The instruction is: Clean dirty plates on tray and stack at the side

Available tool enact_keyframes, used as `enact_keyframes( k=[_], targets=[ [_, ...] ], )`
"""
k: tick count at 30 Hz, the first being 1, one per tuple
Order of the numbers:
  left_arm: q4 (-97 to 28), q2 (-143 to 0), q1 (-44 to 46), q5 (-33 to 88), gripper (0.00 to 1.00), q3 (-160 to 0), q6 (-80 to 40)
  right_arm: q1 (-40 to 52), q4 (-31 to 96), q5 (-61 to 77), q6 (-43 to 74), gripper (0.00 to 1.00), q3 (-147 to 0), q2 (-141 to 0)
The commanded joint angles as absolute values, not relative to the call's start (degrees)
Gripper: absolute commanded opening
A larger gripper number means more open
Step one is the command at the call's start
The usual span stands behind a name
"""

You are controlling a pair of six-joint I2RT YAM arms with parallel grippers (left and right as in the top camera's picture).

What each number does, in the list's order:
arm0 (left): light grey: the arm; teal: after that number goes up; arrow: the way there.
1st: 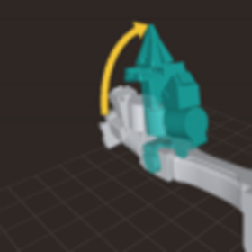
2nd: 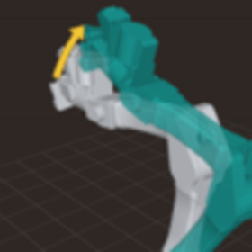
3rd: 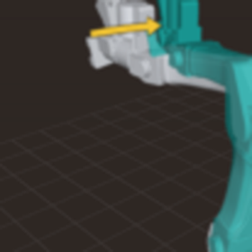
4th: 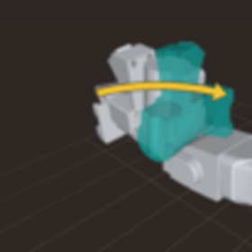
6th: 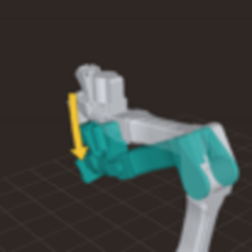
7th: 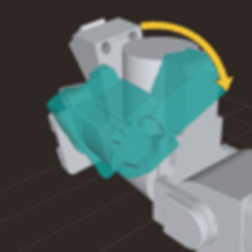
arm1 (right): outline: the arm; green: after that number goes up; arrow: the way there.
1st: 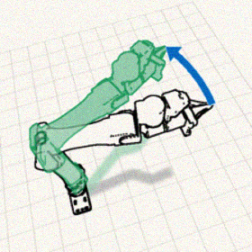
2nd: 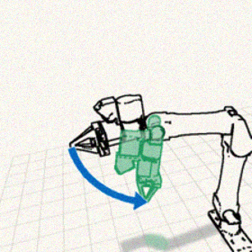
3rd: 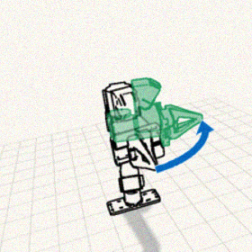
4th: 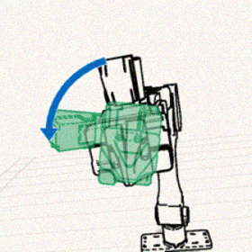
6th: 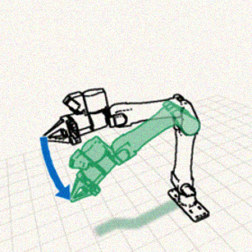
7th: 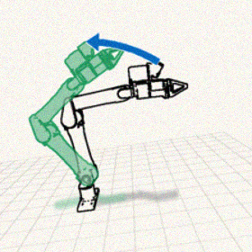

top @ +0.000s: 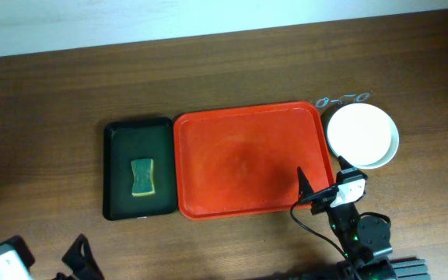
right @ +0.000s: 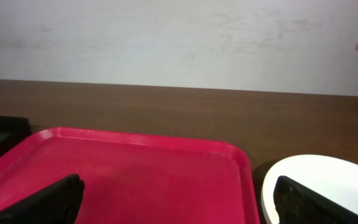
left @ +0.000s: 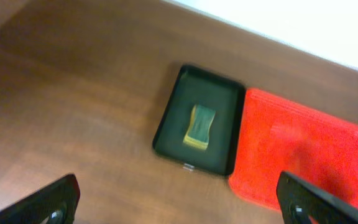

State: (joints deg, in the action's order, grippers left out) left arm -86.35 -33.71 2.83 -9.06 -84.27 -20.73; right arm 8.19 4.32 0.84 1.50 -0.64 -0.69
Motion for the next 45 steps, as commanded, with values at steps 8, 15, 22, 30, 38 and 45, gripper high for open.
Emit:
enact_keyframes(
  k=[8, 15, 22, 30, 38, 45],
  targets=[
    [-48.6, -14.3, 2.8, -8.4, 0.99, -56.2, -21.2, 7.7, 4.6, -0.1, 1.7, 0.99, -0.3, -0.2],
    [-17.0, -6.9, 2.8, -3.4, 0.99, -40.4, -21.2, 7.7, 4.6, -0.1, 1.7, 0.98, -0.3, -0.2],
    [4.0, -0.3, 2.8, -0.1, 0.99, -27.5, -21.2, 7.7, 4.6, -0.1, 1.7, 0.99, -0.3, -0.2],
    [8.1, -0.3, 2.8, 0.7, 0.99, -19.2, -21.2, 7.7, 4.6, -0.1, 1.7, 0.98, -0.3, -0.2],
    [15.9, -0.3, 2.8, 0.7, 0.99, -2.1, -21.2, 7.7, 4.6, -0.1, 1.7, 0.99, -0.3, -0.2],
    [-1.6, -0.3, 2.8, -0.4, 0.99, -0.5, -19.4, 7.7, 4.6, -0.1, 1.7, 0.99, -0.3, -0.2]
  ],
)
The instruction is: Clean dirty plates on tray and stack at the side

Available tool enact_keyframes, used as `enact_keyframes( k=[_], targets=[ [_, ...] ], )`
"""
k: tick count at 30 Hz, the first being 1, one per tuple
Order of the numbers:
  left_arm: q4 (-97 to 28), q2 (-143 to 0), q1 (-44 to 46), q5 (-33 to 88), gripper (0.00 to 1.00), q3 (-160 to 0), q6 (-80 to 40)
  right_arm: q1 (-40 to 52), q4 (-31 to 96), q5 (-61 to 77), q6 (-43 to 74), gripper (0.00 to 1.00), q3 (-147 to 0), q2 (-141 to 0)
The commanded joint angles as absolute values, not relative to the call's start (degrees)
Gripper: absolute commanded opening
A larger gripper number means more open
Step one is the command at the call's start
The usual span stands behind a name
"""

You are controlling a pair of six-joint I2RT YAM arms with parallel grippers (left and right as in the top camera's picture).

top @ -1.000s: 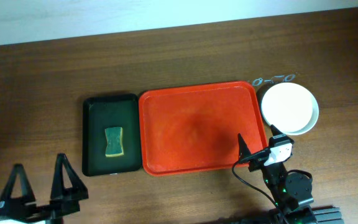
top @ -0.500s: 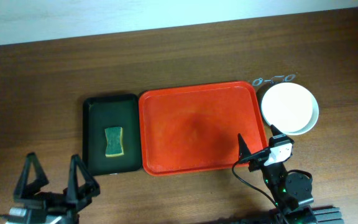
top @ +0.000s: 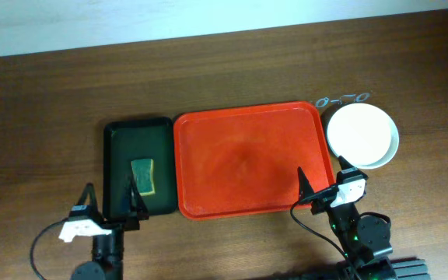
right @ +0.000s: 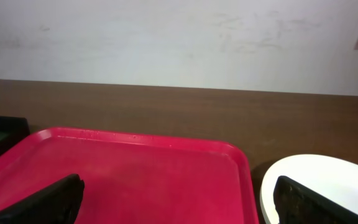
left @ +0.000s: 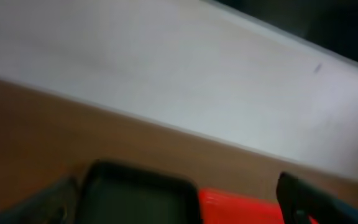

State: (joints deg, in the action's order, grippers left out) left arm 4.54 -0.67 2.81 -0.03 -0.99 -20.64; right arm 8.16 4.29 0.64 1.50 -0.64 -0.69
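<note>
The red tray [top: 247,159] lies in the middle of the table with nothing on it. White plates [top: 362,135] sit stacked on the table just right of it. A black tray [top: 137,140] on the left holds a yellow-green sponge [top: 142,176]. My left gripper [top: 109,204] stands open at the black tray's near edge. My right gripper [top: 322,180] is open at the red tray's near right corner. The right wrist view shows the red tray [right: 135,174] and a plate [right: 328,183], with nothing between the fingers. The left wrist view is blurred; it shows the black tray [left: 135,196].
A small pair of metal rings or a clip [top: 342,99] lies behind the plates. A pale wall [right: 179,37] bounds the table's far edge. Cables run from both arms along the near edge.
My left arm has moved from the near left corner up to the black tray's near edge, and its camera now faces the wall instead of looking down. The right arm, plates and sponge are unchanged.
</note>
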Motion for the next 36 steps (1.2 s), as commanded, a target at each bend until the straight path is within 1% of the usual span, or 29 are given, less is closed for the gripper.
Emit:
enact_keyframes(
  k=[1, 10, 36],
  targets=[
    [-4.8, -0.3, 2.8, -0.4, 0.99, -0.5, -17.7, 7.7, 4.6, -0.1, 1.7, 0.99, -0.3, -0.2],
    [-4.8, -0.3, 2.8, 0.3, 0.99, -0.5, -0.3, 7.7, 4.6, -0.1, 1.7, 0.99, -0.3, -0.2],
    [-4.8, -0.3, 2.8, 0.2, 0.99, -0.5, -0.4, 7.7, 4.6, -0.1, 1.7, 0.99, -0.3, -0.2]
  ],
)
